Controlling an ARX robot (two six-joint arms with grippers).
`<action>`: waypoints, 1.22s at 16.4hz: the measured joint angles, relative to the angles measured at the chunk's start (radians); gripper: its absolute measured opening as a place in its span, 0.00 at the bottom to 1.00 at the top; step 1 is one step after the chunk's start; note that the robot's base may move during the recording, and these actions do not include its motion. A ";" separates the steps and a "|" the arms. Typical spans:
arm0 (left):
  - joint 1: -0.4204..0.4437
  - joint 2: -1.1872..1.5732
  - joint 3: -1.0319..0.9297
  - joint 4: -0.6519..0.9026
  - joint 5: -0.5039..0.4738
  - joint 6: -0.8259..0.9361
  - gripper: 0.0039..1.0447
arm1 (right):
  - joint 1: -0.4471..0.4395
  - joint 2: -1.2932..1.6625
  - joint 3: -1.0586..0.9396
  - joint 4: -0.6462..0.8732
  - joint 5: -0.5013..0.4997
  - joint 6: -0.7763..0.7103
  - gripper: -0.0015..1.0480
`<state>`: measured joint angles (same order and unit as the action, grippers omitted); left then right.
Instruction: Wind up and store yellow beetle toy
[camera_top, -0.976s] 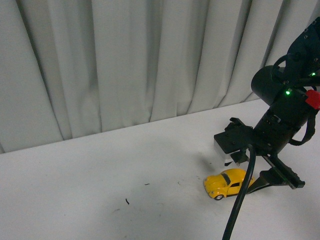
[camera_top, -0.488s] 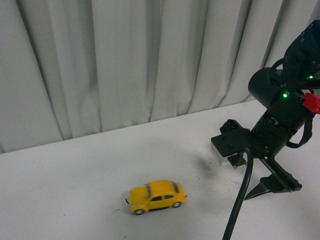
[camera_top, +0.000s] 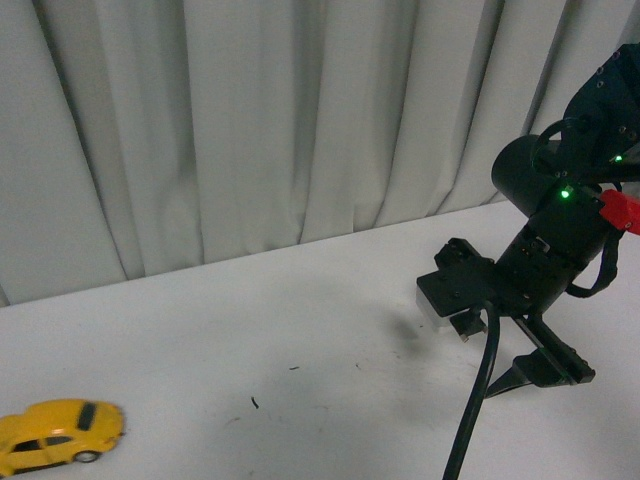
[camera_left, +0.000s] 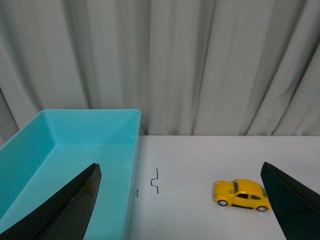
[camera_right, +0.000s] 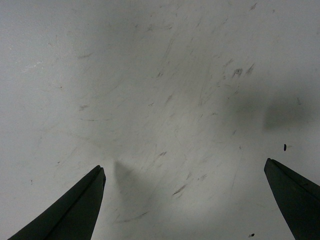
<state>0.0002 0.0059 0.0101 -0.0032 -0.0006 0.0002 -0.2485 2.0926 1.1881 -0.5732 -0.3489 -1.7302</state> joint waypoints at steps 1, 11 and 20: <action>0.000 0.000 0.000 0.000 0.000 0.000 0.94 | 0.000 0.000 0.000 0.000 0.000 0.000 0.94; 0.000 0.000 0.000 0.000 0.000 0.000 0.94 | 0.006 -0.168 -0.019 0.018 -0.070 -0.002 0.94; 0.000 0.000 0.000 0.000 0.000 0.000 0.94 | 0.027 -0.638 -0.029 0.098 -0.240 0.058 0.93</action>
<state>0.0002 0.0059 0.0101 -0.0032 -0.0006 0.0002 -0.2214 1.4548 1.1591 -0.4755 -0.5884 -1.6722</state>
